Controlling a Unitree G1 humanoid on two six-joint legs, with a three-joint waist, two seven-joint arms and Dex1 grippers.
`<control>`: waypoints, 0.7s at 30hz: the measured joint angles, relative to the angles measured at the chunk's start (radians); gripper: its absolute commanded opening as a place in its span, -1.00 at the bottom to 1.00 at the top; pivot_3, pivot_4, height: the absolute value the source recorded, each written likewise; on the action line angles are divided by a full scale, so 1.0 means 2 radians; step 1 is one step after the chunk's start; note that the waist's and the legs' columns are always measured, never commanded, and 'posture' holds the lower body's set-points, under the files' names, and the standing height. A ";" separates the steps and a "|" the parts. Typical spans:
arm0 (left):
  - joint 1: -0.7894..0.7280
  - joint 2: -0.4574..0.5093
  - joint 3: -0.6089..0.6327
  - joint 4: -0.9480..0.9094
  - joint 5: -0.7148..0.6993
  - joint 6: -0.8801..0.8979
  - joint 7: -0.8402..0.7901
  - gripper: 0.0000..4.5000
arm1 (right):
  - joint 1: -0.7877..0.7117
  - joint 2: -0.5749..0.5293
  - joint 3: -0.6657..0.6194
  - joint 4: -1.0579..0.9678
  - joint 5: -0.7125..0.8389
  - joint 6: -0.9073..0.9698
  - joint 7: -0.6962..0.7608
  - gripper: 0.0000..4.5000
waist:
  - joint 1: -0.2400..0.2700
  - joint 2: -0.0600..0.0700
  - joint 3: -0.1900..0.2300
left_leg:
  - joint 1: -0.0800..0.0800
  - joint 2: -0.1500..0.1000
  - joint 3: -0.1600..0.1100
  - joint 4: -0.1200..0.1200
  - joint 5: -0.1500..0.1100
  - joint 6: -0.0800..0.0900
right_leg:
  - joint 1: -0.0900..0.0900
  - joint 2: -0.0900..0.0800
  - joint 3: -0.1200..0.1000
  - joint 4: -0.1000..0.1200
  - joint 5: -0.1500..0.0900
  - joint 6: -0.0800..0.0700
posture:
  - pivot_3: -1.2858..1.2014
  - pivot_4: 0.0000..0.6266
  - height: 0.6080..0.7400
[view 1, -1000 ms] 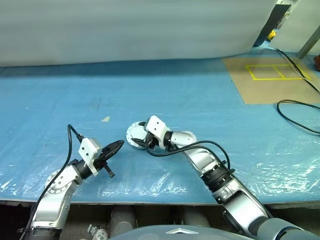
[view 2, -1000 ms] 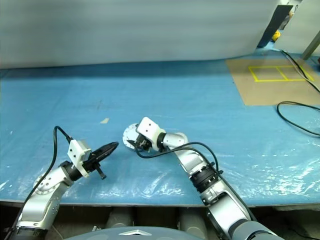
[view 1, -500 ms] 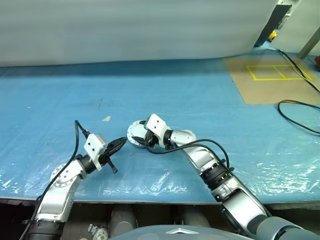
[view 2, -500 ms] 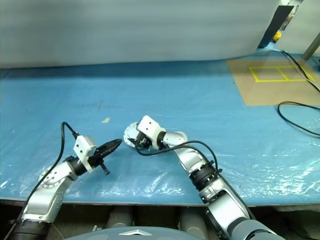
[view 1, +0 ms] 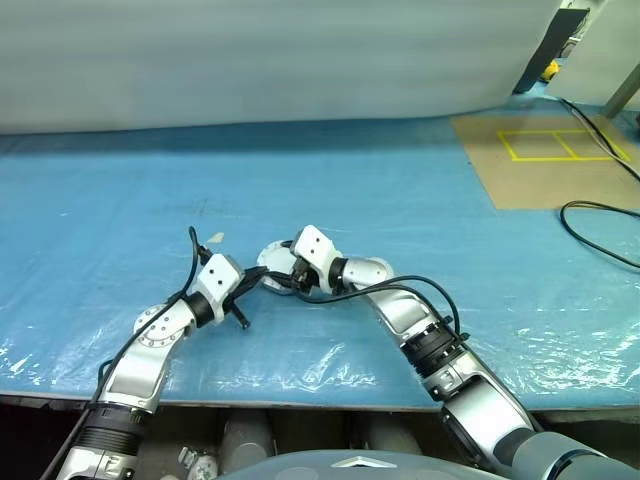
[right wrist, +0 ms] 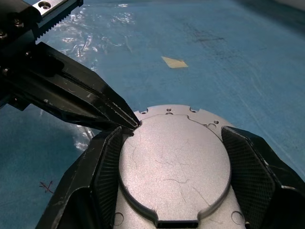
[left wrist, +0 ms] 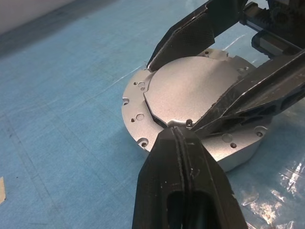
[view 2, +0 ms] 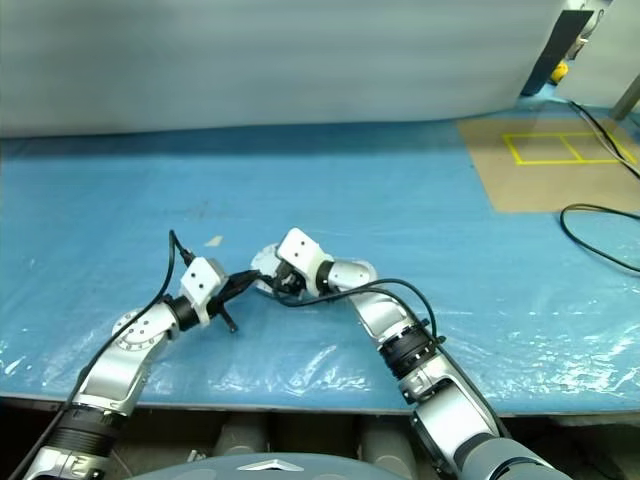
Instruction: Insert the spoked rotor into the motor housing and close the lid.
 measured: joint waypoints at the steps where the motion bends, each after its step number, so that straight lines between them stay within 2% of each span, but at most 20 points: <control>1: -0.002 0.000 -0.001 0.002 0.000 0.000 0.000 -1.00 | 0.000 0.000 -0.001 0.000 0.000 0.002 0.000 0.31 | 0.000 0.000 0.000 | 0.000 -0.001 0.000 0.000 0.000 0.000 | 0.000 -0.001 0.000 0.000 0.000 0.000 | 0.03 -0.52 1.00; 2: -0.004 0.000 -0.002 0.003 0.000 0.000 0.000 -1.00 | -0.001 0.000 -0.004 0.000 0.000 0.003 0.002 0.31 | 0.000 0.000 0.000 | -0.001 -0.001 0.000 0.000 0.000 0.000 | 0.000 -0.001 0.000 0.000 0.000 0.000 | 0.03 -0.52 1.00; 3: -0.005 0.000 -0.002 0.003 0.000 -0.001 -0.001 -1.00 | -0.001 0.000 -0.007 0.000 0.001 0.006 0.004 0.62 | 0.000 0.000 0.000 | -0.001 -0.003 0.000 -0.001 0.000 0.000 | -0.001 -0.002 0.000 -0.001 0.000 0.000 | 0.03 -0.52 1.00; 6: -0.008 0.001 -0.003 0.003 0.000 -0.003 -0.002 -1.00 | -0.001 0.000 -0.012 0.001 0.004 0.010 0.014 0.99 | 0.000 -0.001 0.000 | -0.001 -0.003 0.000 -0.001 0.000 0.000 | -0.001 -0.003 0.000 -0.001 0.000 0.000 | 0.03 -0.52 1.00; 13: -0.009 0.005 -0.002 0.002 -0.001 -0.007 -0.010 -1.00 | 0.001 -0.009 -0.040 -0.001 0.033 0.004 0.063 0.99 | 0.002 -0.001 0.000 | -0.004 -0.003 0.000 -0.001 0.000 0.000 | -0.001 -0.003 0.000 -0.001 -0.001 0.002 | 0.03 -0.52 1.00; 21: -0.014 0.005 -0.002 0.006 -0.002 -0.010 -0.011 -1.00 | 0.001 -0.006 -0.073 0.011 0.066 0.027 0.068 0.99 | 0.002 -0.001 0.000 | -0.007 -0.003 0.000 0.000 0.001 0.001 | -0.002 -0.003 0.000 -0.001 0.000 0.000 | 0.03 -0.52 1.00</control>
